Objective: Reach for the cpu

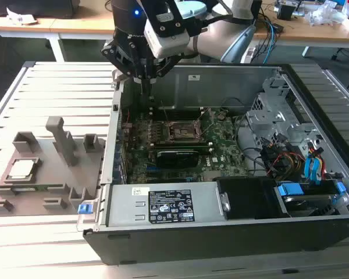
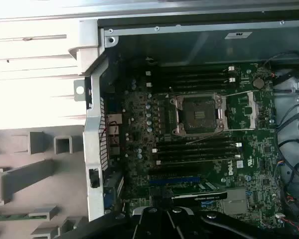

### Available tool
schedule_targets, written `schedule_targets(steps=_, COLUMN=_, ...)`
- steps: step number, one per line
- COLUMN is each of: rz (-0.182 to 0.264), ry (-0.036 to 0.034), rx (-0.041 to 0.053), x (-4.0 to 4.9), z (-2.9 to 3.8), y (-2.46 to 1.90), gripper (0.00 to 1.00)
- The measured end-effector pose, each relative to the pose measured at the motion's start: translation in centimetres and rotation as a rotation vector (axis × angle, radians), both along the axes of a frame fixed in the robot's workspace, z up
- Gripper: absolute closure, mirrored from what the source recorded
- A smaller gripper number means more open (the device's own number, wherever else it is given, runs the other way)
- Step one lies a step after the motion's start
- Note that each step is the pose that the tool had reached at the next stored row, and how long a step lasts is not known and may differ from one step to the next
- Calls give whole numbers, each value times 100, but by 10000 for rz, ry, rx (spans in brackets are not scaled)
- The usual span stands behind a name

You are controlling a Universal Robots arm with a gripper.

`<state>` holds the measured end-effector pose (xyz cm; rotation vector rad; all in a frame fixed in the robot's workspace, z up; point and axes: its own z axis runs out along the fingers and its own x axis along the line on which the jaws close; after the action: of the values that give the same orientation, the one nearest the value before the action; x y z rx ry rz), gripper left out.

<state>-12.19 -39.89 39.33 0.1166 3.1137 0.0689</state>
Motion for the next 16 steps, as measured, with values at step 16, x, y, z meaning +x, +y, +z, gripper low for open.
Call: schedule_targets(steps=16, rz=0, ry=0, rx=-1, x=-237, z=0, y=0, gripper=89)
